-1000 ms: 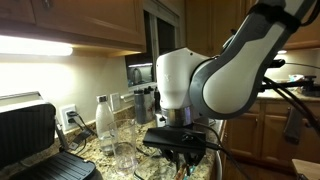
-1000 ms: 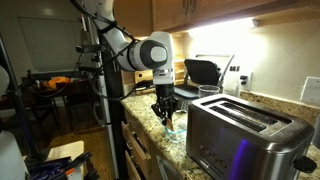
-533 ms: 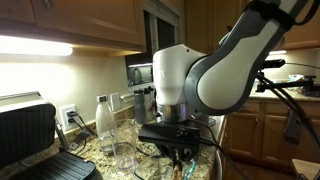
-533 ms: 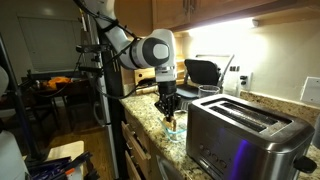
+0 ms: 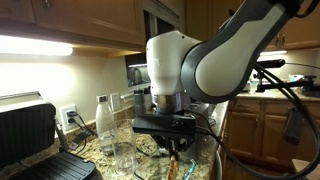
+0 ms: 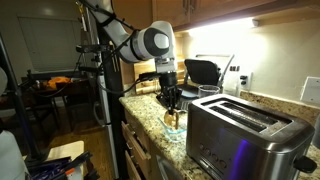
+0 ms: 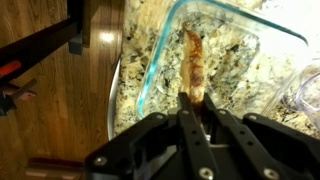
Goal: Put the two slices of bread in each of the two slots of the toaster
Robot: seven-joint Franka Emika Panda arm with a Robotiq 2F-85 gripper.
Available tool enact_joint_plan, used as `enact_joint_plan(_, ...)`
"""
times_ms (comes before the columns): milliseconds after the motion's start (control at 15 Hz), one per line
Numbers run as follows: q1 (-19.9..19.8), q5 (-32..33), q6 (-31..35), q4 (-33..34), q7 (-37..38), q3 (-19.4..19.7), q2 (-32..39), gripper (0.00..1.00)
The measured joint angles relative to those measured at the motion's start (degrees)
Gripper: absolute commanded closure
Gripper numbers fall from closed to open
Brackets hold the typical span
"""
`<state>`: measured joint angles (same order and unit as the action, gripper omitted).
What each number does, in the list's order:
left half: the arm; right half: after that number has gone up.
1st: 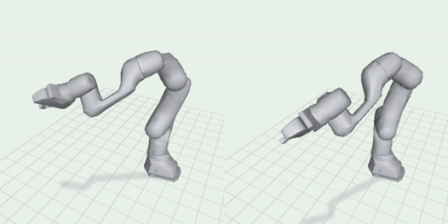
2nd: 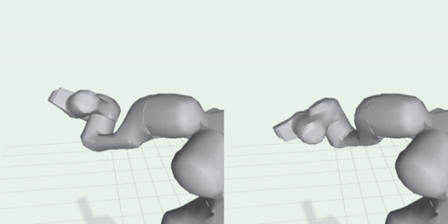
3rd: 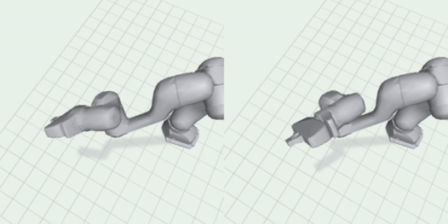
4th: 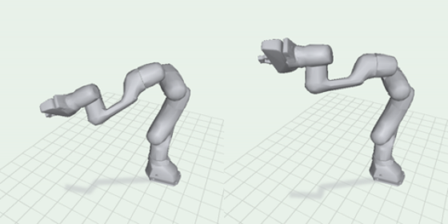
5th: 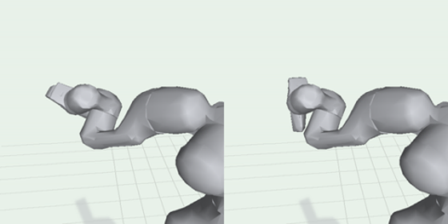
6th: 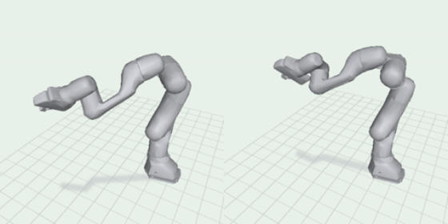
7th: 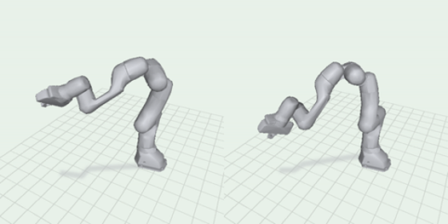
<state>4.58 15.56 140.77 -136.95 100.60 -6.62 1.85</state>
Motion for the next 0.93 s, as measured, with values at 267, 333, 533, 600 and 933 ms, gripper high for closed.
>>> enact_joint_plan(267,0.44,1.28,-4.55,0.1,1.66,-0.55,-3.92,0.92)
enact_joint_plan(333,0.54,1.5,-5.83,0.11,2.07,-0.79,-5.09,0.92)
enact_joint_plan(533,0.57,2.02,-9.77,0.14,3.17,-1.92,-8.65,0.92)
enact_joint_plan(600,0.57,2.1,-11.15,0.18,3.42,-2.32,-9.76,0.92)
enact_joint_plan(933,0.53,3.53,-19.12,1.29,4.57,-4.2,-14.91,0.92)
